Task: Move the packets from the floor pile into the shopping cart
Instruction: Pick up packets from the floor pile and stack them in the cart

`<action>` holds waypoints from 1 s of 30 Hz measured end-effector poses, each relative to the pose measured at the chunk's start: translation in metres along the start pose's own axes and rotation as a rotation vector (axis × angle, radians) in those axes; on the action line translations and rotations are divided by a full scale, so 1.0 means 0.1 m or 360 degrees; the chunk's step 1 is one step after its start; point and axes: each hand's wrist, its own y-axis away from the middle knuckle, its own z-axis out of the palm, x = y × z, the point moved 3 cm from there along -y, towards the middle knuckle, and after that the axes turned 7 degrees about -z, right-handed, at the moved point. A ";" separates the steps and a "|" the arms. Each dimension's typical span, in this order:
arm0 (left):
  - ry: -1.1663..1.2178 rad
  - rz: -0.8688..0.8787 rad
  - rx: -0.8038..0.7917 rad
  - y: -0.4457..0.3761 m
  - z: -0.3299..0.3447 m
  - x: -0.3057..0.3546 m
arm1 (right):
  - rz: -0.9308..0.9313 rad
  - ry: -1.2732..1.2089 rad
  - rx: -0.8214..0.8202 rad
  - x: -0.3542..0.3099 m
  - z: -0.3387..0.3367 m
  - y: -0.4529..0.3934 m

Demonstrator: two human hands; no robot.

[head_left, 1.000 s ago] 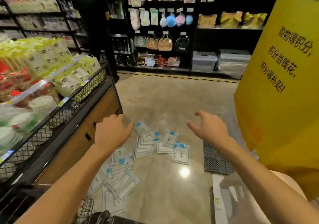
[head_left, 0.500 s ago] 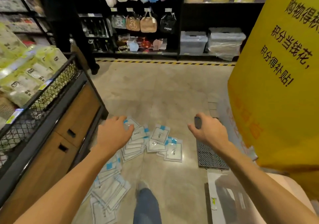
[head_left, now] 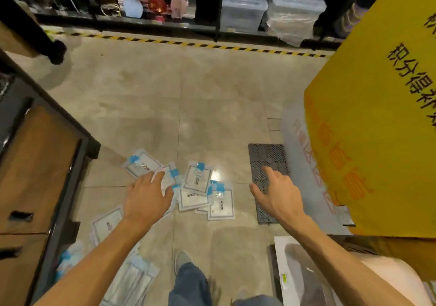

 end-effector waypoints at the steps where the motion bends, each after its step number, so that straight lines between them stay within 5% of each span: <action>1: -0.0011 0.0004 -0.0036 -0.16 0.16 -0.02 | 0.0008 0.0007 -0.0022 0.00 0.14 -0.16; 7: -0.0085 0.0008 -0.0169 -1.10 1.44 -0.10 | 0.0004 0.0030 -0.0149 0.11 1.39 -1.33; 23: -0.0325 0.0208 -0.0167 -3.52 5.79 -0.38 | -0.0237 0.0176 -0.0280 0.73 6.16 -3.97; 30: -0.0250 0.0237 -0.0136 -4.04 6.77 -0.53 | -0.0121 0.0146 -0.0294 0.90 7.36 -4.57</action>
